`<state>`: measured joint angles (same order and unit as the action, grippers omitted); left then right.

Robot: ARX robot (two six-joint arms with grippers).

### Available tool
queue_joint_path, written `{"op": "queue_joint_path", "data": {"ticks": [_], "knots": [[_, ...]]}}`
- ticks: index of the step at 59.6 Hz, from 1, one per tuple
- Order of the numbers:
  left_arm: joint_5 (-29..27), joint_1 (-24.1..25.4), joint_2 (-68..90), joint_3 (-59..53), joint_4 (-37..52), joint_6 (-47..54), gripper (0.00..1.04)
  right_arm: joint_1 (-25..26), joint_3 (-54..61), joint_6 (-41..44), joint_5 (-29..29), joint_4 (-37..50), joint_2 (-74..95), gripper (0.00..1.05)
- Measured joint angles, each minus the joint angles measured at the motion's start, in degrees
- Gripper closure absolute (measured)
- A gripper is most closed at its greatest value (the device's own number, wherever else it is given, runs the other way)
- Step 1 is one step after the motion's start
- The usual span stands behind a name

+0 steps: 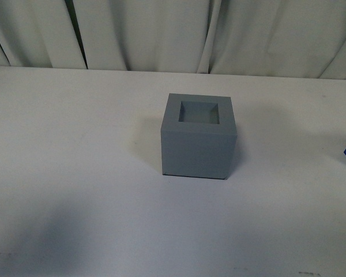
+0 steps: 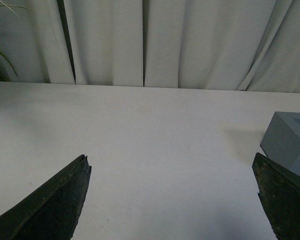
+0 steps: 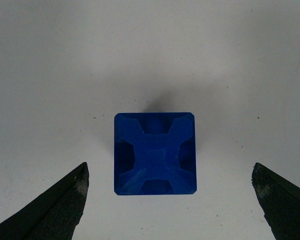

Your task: Insert blue part into gray base

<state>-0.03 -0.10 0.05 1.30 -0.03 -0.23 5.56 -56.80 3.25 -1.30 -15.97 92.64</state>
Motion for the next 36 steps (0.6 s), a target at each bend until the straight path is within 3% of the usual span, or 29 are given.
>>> {"op": "queue_joint_path", "data": {"ticks": [36], "knots": [[0.00, 0.00, 0.00, 0.00, 0.00, 0.00, 0.06, -2.23, -2.71, -0.35, 2.40, 2.08, 6.91, 0.10]]}}
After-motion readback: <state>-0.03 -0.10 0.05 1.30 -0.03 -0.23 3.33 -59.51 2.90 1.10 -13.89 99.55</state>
